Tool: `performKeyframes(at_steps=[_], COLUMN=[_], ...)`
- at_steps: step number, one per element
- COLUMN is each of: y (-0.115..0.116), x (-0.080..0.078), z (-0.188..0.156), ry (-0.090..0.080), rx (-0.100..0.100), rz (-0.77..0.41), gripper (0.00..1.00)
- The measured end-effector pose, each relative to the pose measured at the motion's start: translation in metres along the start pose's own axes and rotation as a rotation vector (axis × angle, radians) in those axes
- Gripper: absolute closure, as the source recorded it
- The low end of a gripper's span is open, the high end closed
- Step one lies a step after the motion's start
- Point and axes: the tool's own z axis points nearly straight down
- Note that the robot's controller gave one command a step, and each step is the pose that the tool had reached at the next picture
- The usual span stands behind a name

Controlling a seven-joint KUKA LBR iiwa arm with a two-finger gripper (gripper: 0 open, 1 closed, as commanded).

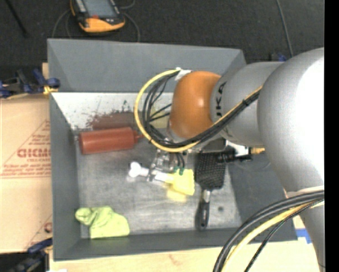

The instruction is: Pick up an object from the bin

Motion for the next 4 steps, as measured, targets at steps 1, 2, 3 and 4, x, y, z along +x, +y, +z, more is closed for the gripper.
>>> performKeyframes(at_steps=[1,2,3,4], y=[0.000,-0.004,-0.013,0.002], x=[0.000,0.003,0.006,-0.012], z=[0.000,-0.052,-0.102,-0.126], ry=[0.000,0.010,0.006,0.003], rx=[0.000,0.004,0.002,0.001], rz=[0.000,-0.015,-0.020,-0.011], gripper=[1.00,1.00,1.00,1.00])
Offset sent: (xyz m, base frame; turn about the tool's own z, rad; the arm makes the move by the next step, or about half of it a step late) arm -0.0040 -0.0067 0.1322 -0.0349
